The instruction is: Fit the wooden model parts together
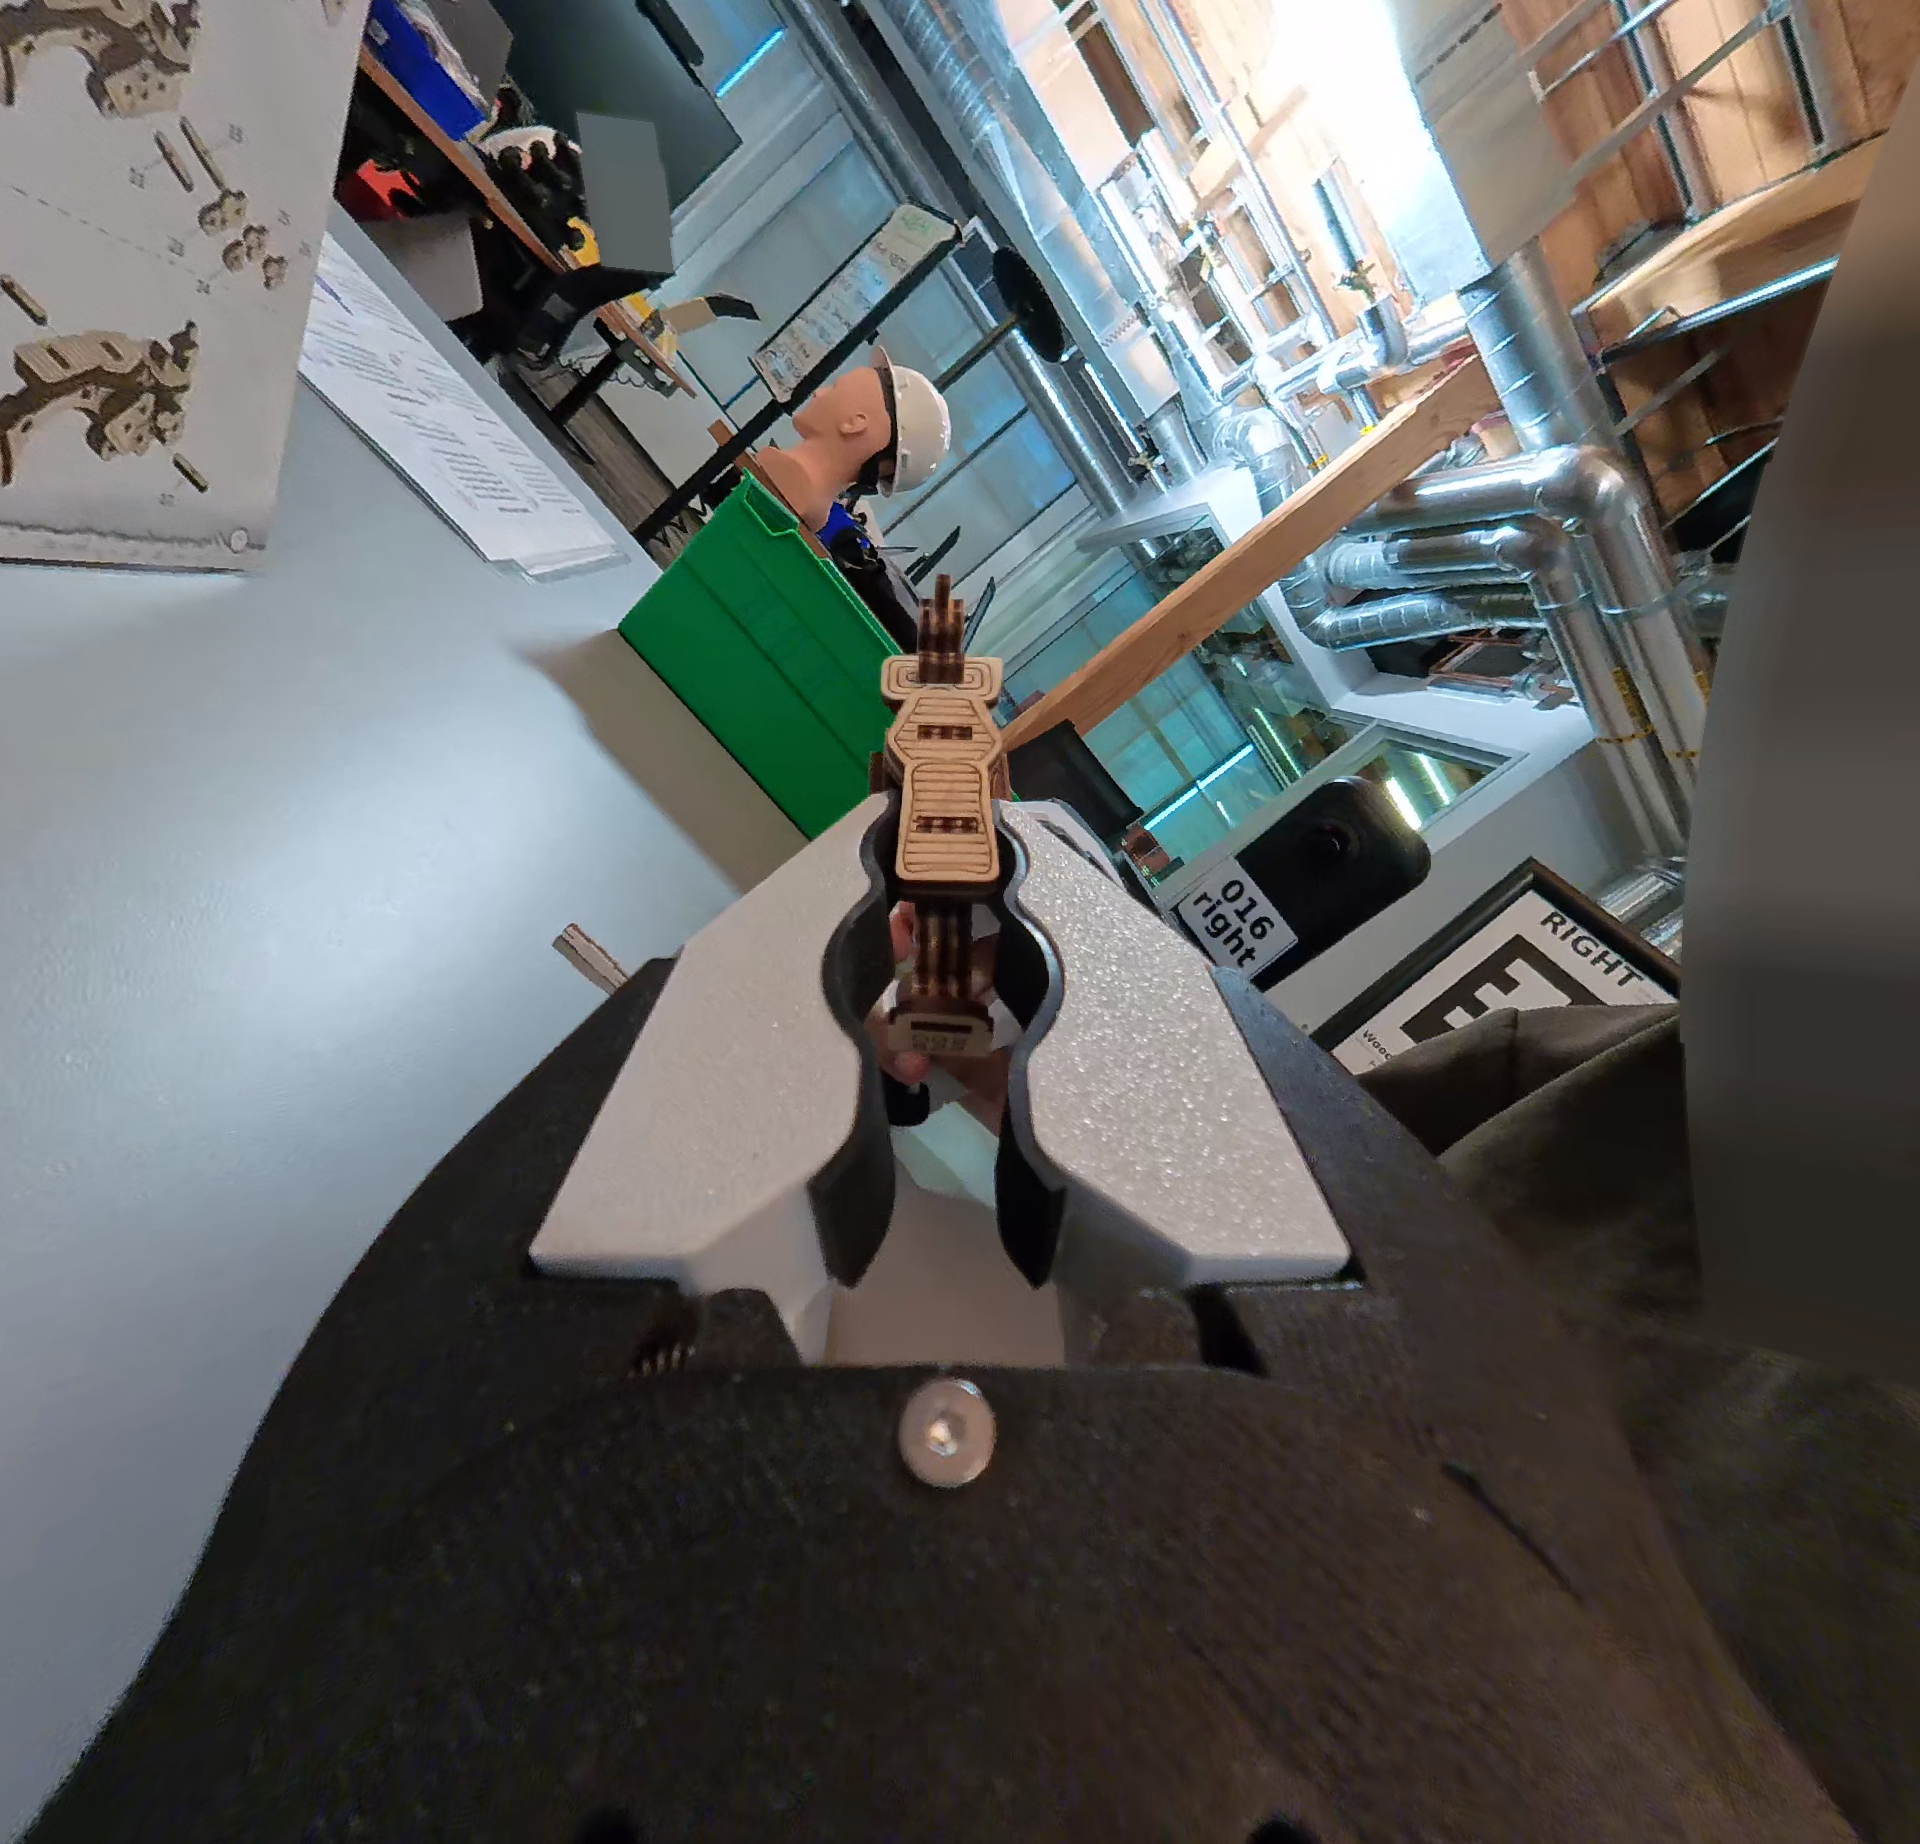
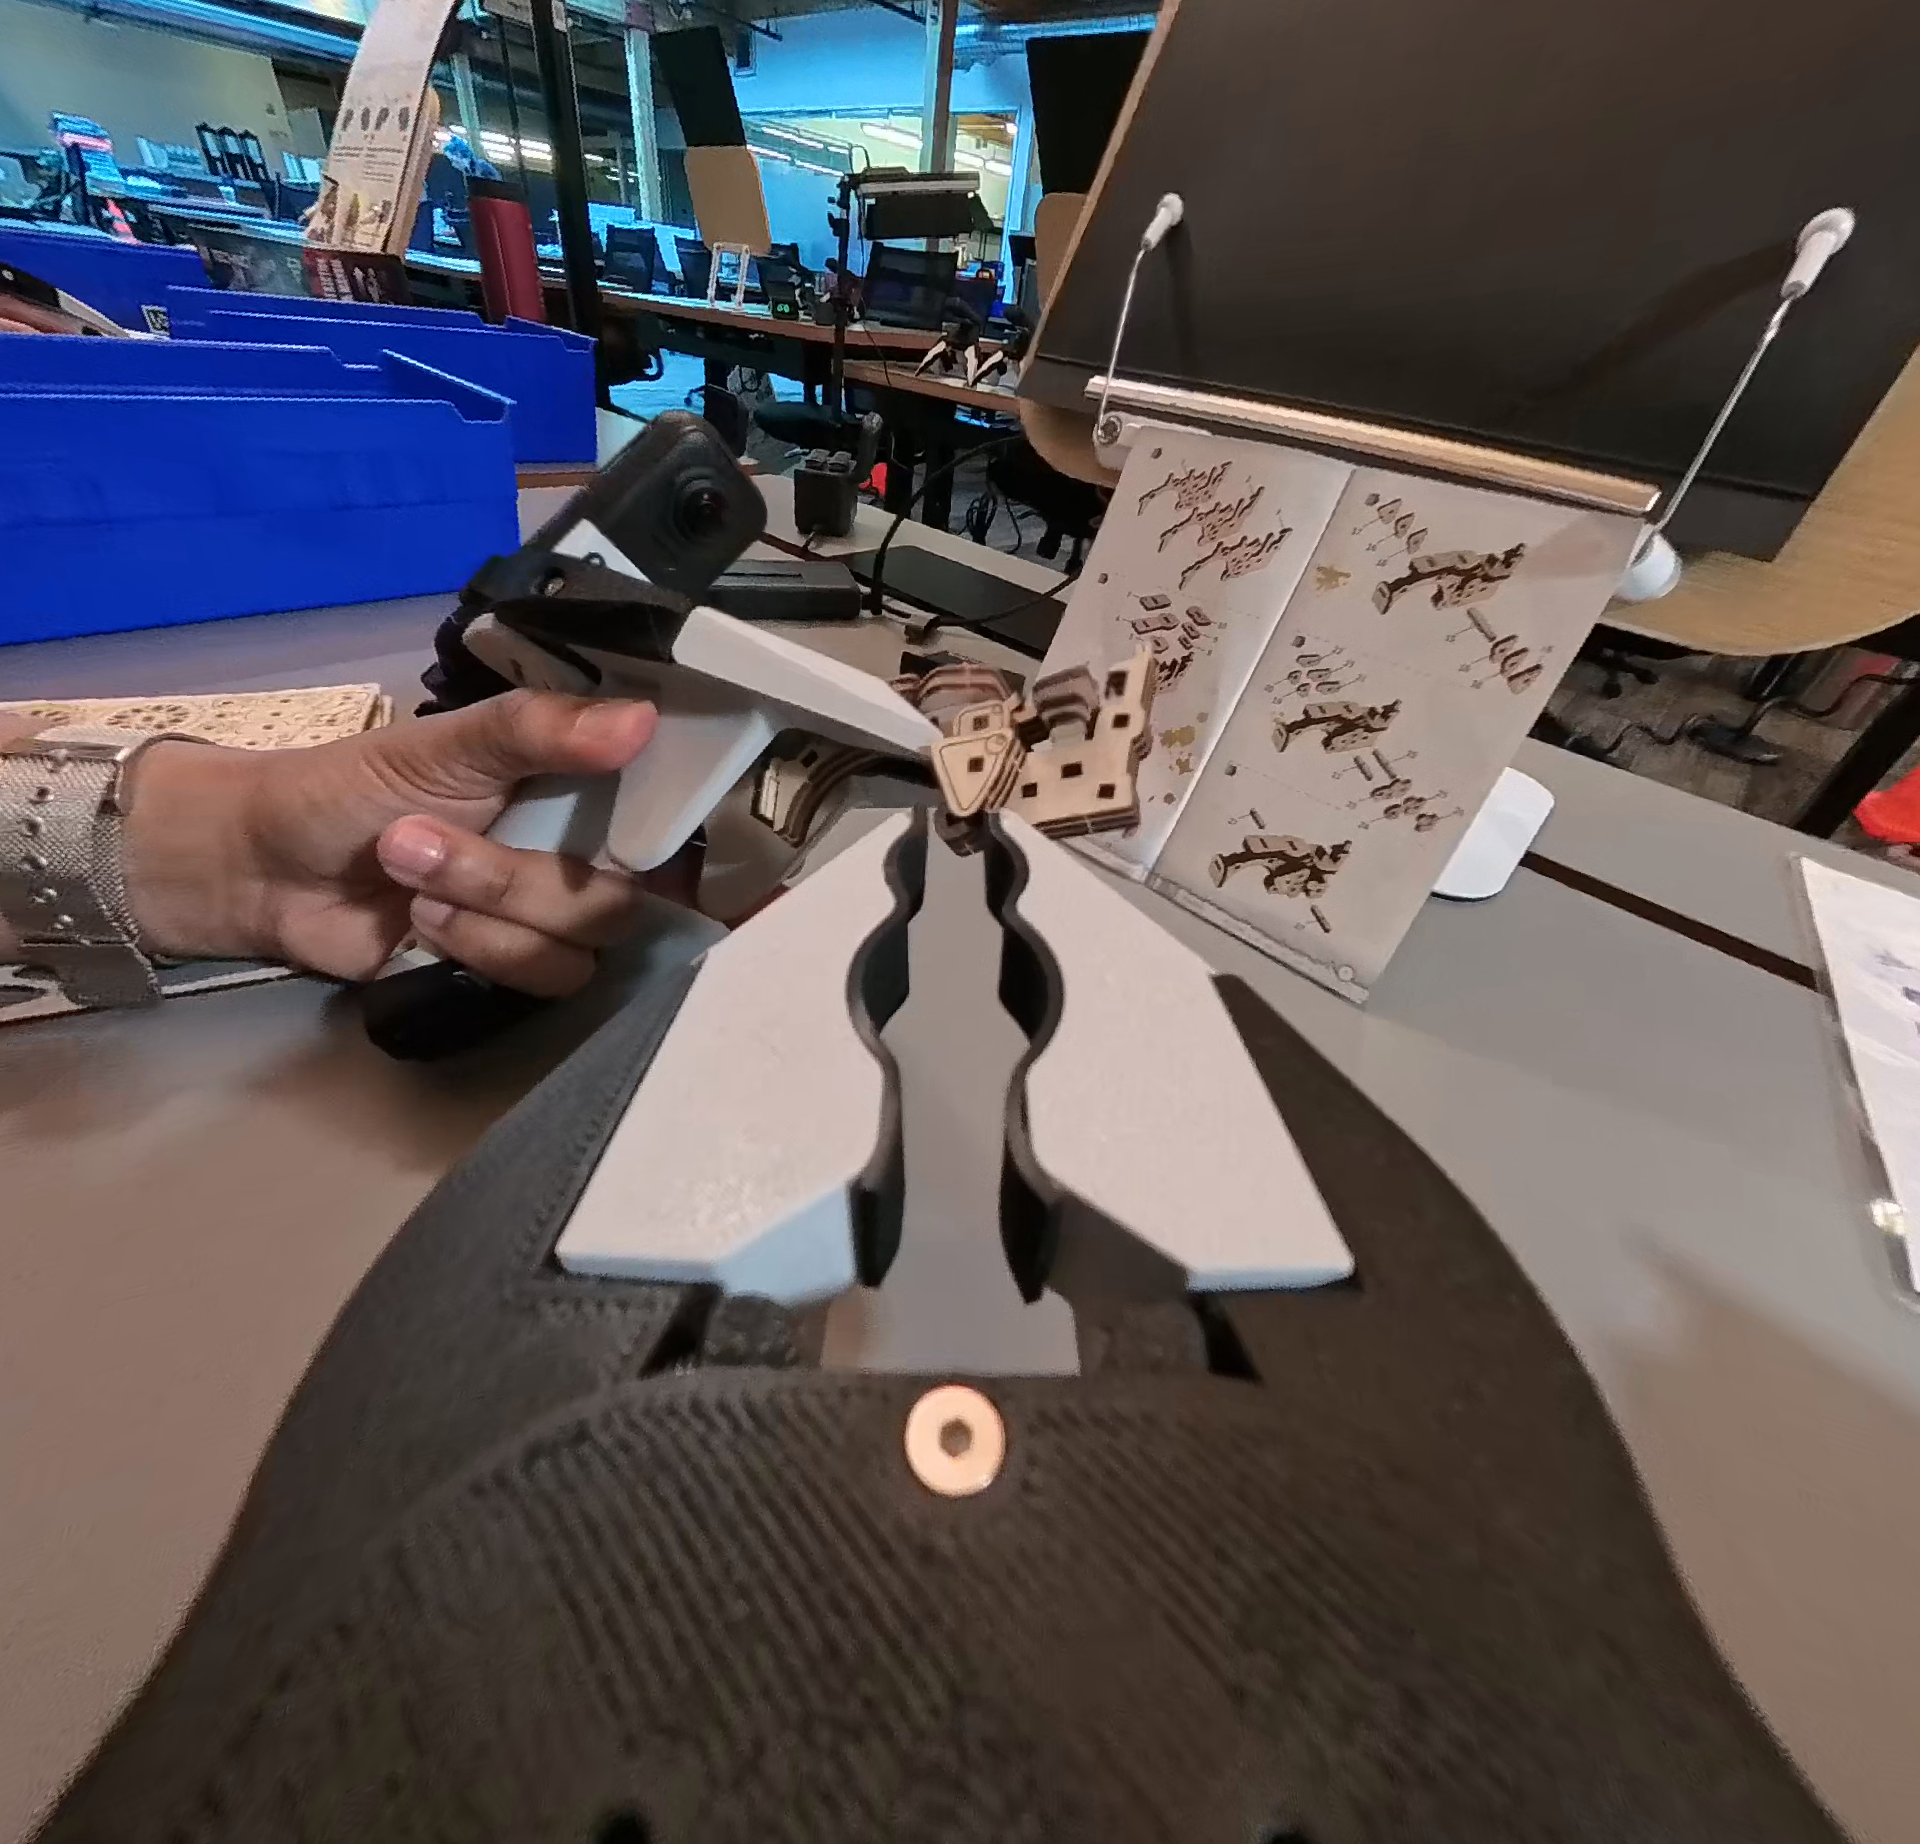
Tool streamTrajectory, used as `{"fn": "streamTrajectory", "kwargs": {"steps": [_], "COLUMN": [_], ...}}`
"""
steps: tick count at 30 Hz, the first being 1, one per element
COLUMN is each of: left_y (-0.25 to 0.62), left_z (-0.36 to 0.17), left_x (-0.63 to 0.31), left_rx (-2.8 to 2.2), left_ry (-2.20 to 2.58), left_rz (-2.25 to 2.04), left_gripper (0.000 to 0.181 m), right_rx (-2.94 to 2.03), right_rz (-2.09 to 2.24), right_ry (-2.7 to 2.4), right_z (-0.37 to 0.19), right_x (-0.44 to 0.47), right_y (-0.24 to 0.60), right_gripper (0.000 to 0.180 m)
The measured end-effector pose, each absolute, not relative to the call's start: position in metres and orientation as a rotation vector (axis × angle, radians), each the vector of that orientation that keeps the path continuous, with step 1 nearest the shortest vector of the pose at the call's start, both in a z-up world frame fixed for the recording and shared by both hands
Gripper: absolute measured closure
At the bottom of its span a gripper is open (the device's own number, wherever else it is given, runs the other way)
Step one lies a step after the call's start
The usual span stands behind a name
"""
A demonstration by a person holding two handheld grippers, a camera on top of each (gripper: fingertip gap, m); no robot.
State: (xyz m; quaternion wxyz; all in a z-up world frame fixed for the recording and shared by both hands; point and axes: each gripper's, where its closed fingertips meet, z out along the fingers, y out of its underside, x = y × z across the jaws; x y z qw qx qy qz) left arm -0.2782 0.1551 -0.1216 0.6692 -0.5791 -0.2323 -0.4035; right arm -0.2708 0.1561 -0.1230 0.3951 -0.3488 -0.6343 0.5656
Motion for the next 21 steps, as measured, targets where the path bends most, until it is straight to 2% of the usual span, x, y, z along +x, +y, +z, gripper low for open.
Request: {"fn": "streamTrajectory", "kwargs": {"steps": [6,21], "left_y": [0.1558,0.156], "left_z": [-0.1223,-0.1224], "left_x": [-0.2761,-0.2762], "left_rx": [-1.321,-1.323], "left_ry": [-0.512,-0.507], "left_rz": [-0.897,-0.882], "left_gripper": [0.169,0.169], "right_rx": [-0.722,-0.743], "right_rz": [1.251,1.224], "right_ry": [-1.576,-1.584], "right_z": [-0.1223,-0.1248], "right_x": [-0.269,-0.2711], "right_y": [0.1574,0.1592], "right_gripper": [0.171,0.173]}}
